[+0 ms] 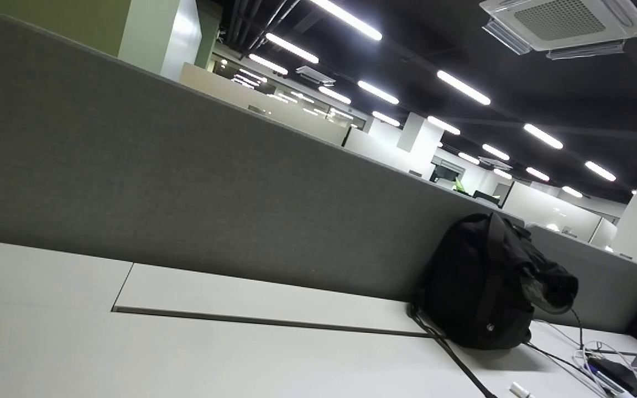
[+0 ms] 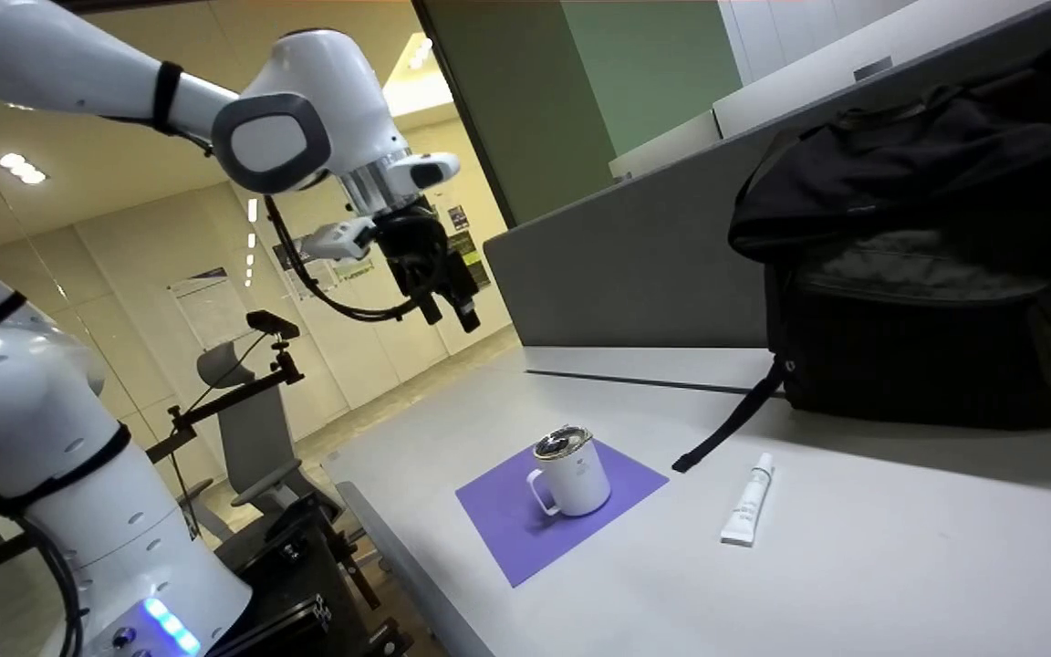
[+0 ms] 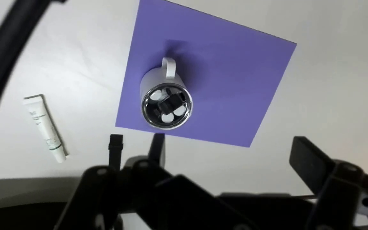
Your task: Open the to small opening on the white cup.
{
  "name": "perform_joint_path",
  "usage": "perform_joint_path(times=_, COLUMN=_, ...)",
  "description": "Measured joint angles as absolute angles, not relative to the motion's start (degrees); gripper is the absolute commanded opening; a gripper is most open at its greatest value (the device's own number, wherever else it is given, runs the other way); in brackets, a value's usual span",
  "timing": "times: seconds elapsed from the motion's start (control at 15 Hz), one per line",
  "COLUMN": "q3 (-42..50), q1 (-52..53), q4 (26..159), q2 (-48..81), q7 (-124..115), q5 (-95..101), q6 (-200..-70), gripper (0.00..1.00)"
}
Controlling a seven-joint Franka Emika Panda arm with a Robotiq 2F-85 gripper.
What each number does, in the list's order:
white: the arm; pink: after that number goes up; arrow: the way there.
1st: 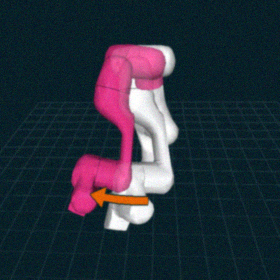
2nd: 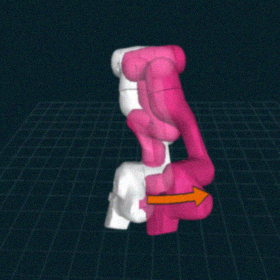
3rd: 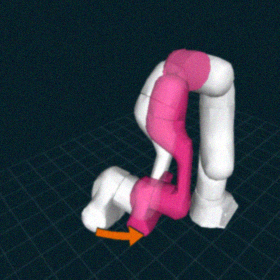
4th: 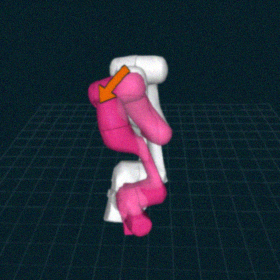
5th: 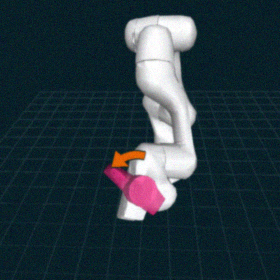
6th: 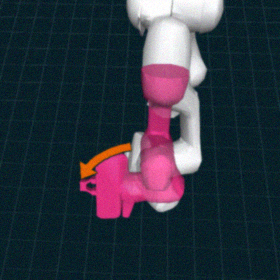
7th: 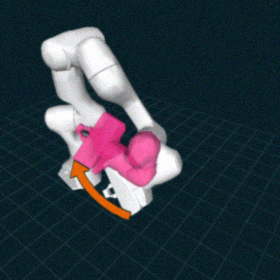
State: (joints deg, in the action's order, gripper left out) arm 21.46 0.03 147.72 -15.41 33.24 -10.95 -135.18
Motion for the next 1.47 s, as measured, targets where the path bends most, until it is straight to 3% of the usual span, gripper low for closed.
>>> perform_joint_path(times=0.33, q3=16.96, q1=-0.95, q4=141.56, q2=-1.61, q7=38.65, q5=-9.07, q6=-139.14, gripper=1.00)
perform_joint_path(times=0.67, q3=12.83, q1=-3.89, q4=138.18, q2=7.18, q7=35.76, q5=4.73, q6=-146.86, gripper=1.00)
perform_joint_path(times=1.33, q3=12.82, q1=-4.53, q4=136.40, q2=9.33, q7=30.33, q5=12.51, q6=-144.67, gripper=1.00)
perform_joint_path(times=1.4, q3=12.82, q1=-4.53, q4=136.40, q2=9.33, q7=30.33, q5=12.52, q6=-144.64, gripper=0.75)
perform_joint_path(times=1.47, q3=12.43, q1=-4.86, q4=136.42, q2=9.33, q7=30.41, q5=12.50, q6=-144.64, gripper=0.73)
